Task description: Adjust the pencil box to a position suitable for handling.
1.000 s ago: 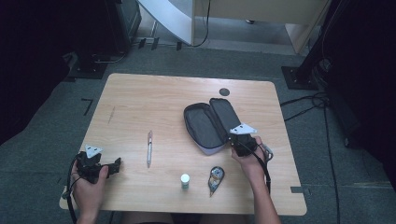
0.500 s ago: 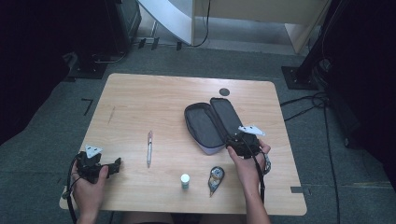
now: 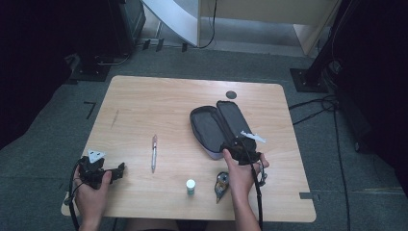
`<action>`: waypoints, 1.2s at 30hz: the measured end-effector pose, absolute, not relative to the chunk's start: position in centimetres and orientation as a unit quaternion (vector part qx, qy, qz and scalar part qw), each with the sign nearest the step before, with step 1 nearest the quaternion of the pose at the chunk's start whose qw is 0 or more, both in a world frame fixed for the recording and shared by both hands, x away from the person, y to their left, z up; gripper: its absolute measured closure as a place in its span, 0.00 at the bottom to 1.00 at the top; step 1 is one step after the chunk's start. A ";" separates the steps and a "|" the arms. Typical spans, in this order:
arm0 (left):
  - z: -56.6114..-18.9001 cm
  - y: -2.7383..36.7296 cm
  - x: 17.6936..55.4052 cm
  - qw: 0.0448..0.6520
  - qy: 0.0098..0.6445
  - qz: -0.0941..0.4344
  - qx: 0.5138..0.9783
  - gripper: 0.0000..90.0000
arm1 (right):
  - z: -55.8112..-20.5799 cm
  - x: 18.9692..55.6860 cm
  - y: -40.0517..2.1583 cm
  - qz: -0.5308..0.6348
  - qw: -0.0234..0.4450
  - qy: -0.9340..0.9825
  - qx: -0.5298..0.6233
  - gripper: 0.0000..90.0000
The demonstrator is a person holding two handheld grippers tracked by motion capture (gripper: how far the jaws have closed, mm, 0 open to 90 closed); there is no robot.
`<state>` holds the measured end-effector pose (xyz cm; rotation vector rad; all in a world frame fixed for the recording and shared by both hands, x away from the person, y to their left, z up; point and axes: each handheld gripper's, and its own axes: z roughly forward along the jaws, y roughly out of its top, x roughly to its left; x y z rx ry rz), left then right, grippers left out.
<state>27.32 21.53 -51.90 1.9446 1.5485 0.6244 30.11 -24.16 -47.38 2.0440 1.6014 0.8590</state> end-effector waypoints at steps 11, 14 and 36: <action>-51.9 21.5 27.3 0.285 0.579 0.233 0.727 0.00 | -48.6 30.1 -22.6 0.299 0.172 0.588 0.732 0.33; -51.9 21.5 27.3 0.285 0.579 0.234 0.727 0.00 | -48.7 30.1 -22.6 0.302 0.170 0.595 0.725 0.44; -51.9 21.5 27.3 0.285 0.579 0.233 0.727 0.00 | -48.9 31.1 -25.5 0.322 0.164 0.628 0.689 0.98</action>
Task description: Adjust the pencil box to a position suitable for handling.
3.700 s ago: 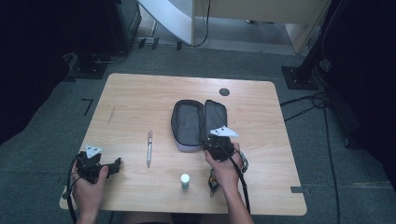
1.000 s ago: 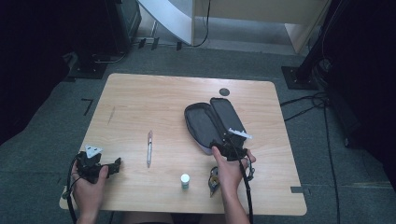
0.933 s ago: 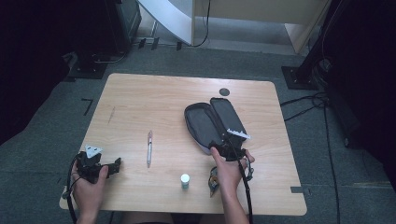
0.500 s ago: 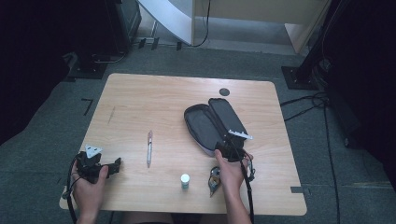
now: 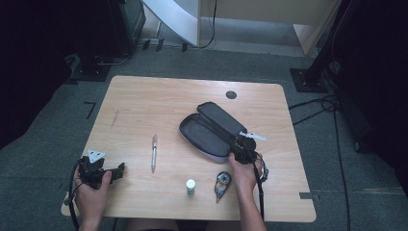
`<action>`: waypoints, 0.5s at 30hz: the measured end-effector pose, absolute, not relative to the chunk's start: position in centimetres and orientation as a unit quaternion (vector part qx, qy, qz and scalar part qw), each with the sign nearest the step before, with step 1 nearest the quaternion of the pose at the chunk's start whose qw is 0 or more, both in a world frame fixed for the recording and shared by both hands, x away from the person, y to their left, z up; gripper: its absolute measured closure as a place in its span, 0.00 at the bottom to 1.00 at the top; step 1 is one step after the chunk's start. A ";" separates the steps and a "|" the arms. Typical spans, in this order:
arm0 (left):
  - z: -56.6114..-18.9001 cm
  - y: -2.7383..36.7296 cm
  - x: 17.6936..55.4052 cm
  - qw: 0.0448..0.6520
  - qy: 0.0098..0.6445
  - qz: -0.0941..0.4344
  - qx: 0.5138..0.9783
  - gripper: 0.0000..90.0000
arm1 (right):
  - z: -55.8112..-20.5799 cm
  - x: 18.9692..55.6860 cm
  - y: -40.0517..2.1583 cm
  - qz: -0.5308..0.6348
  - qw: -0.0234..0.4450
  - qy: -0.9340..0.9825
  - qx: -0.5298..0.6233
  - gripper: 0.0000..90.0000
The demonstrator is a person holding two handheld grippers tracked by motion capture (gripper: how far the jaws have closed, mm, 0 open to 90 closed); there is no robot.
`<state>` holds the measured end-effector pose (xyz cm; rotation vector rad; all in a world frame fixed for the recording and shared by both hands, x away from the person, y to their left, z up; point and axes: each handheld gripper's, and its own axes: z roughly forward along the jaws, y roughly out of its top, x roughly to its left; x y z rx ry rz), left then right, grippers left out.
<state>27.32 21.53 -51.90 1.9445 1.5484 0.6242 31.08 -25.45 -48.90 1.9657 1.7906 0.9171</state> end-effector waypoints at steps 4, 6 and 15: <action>-51.9 21.5 27.3 0.285 0.579 0.233 0.727 0.00 | -48.9 31.4 -25.5 0.320 0.170 0.649 0.669 0.99; -51.9 21.5 27.3 0.285 0.579 0.234 0.727 0.00 | -48.9 31.5 -25.5 0.322 0.174 0.659 0.657 0.99; -51.9 21.5 27.3 0.285 0.579 0.234 0.727 0.00 | -48.8 32.7 -25.9 0.323 0.194 0.720 0.583 1.00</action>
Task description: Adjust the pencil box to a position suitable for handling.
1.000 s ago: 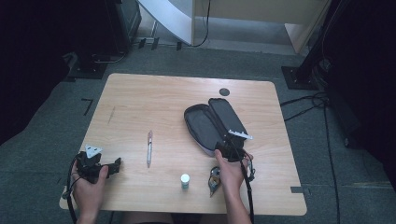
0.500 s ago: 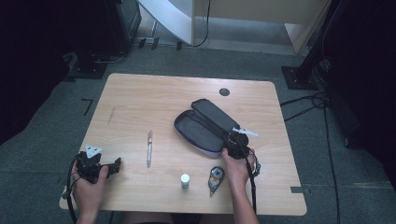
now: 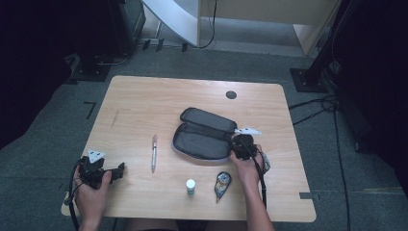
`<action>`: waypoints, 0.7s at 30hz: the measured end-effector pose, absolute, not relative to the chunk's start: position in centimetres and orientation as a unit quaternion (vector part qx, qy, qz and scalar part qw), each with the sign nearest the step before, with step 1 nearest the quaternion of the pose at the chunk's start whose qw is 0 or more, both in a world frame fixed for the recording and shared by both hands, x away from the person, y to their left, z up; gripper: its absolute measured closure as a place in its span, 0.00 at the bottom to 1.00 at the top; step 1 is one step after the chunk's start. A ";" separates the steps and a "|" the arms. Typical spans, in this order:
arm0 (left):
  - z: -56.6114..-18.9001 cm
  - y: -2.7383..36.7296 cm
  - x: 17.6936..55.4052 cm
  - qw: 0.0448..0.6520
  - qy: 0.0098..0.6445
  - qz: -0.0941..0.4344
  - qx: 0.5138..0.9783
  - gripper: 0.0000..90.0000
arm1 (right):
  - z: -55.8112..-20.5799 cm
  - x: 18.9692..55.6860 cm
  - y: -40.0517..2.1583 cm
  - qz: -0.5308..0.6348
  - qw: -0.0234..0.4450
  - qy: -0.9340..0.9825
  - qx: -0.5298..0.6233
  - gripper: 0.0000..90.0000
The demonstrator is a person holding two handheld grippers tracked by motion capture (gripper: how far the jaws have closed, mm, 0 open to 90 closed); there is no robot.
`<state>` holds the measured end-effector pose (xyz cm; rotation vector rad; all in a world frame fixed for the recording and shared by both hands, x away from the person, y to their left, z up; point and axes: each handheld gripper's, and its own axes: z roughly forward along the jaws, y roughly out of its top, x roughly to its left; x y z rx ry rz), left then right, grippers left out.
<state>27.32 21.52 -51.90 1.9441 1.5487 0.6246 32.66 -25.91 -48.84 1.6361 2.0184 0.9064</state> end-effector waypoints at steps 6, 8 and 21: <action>-51.9 21.5 27.3 0.285 0.579 0.233 0.727 0.00 | -48.8 33.9 -26.6 0.314 0.193 0.743 0.558 1.00; -51.9 21.5 27.3 0.285 0.579 0.234 0.727 0.00 | -48.8 34.1 -26.7 0.310 0.197 0.744 0.559 0.99; -51.9 21.5 27.3 0.285 0.579 0.234 0.727 0.00 | -48.2 34.6 -27.2 0.319 0.192 0.715 0.592 0.57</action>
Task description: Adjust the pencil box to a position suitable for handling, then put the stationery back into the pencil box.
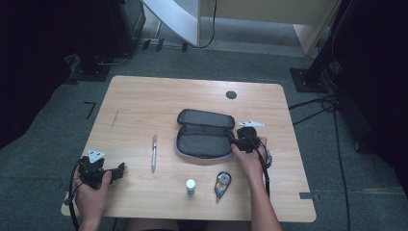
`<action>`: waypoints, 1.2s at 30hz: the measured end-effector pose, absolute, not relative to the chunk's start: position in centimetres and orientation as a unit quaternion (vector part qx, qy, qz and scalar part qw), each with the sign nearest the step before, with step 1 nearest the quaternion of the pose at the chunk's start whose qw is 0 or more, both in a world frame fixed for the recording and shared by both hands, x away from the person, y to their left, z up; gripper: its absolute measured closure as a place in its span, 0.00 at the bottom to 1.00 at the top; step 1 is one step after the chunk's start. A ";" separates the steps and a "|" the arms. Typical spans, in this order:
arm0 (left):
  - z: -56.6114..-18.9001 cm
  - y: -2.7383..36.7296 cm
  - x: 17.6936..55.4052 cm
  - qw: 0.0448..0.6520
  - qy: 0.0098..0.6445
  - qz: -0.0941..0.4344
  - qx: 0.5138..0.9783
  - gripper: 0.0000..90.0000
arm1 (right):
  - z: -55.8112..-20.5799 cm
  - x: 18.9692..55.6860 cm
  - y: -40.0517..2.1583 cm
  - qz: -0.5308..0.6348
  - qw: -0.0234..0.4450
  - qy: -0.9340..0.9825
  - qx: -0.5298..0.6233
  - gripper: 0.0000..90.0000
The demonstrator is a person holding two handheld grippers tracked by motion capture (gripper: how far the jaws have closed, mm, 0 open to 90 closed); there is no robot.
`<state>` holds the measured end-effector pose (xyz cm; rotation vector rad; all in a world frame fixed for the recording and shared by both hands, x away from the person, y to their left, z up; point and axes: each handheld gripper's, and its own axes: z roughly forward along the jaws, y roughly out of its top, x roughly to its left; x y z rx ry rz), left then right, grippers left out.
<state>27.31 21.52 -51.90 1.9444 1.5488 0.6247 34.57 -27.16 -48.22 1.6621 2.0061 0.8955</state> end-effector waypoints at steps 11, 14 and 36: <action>-51.9 21.5 27.3 0.285 0.579 0.234 0.727 0.00 | -47.8 30.8 -27.7 0.306 0.202 0.673 0.642 0.08; -51.9 21.5 27.3 0.285 0.579 0.234 0.727 0.00 | -47.6 29.7 -27.7 0.306 0.194 0.669 0.649 0.03; -51.9 21.5 27.3 0.285 0.579 0.234 0.727 0.00 | -48.6 23.7 -25.8 0.318 0.170 0.675 0.643 0.00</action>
